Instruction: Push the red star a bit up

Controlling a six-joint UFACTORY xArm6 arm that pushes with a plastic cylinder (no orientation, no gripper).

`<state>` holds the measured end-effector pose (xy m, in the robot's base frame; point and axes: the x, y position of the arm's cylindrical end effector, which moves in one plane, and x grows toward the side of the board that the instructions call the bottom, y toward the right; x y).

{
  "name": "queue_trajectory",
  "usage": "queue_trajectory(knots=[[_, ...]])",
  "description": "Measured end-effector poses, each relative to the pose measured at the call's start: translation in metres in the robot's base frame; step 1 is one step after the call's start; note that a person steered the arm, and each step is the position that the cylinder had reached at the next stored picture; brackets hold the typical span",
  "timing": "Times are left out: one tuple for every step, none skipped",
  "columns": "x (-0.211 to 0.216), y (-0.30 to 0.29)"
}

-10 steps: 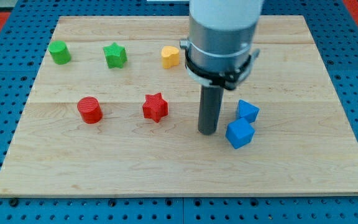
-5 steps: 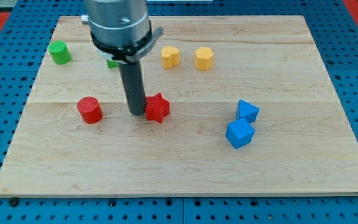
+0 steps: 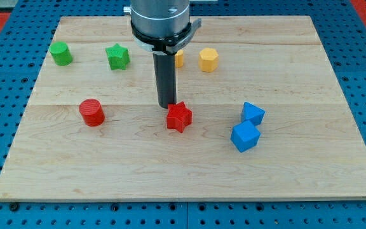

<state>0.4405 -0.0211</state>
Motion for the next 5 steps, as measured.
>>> queue_trajectory(knots=[[0.007, 0.066], [0.025, 0.063], [0.047, 0.039], [0.104, 0.045], [0.113, 0.025]])
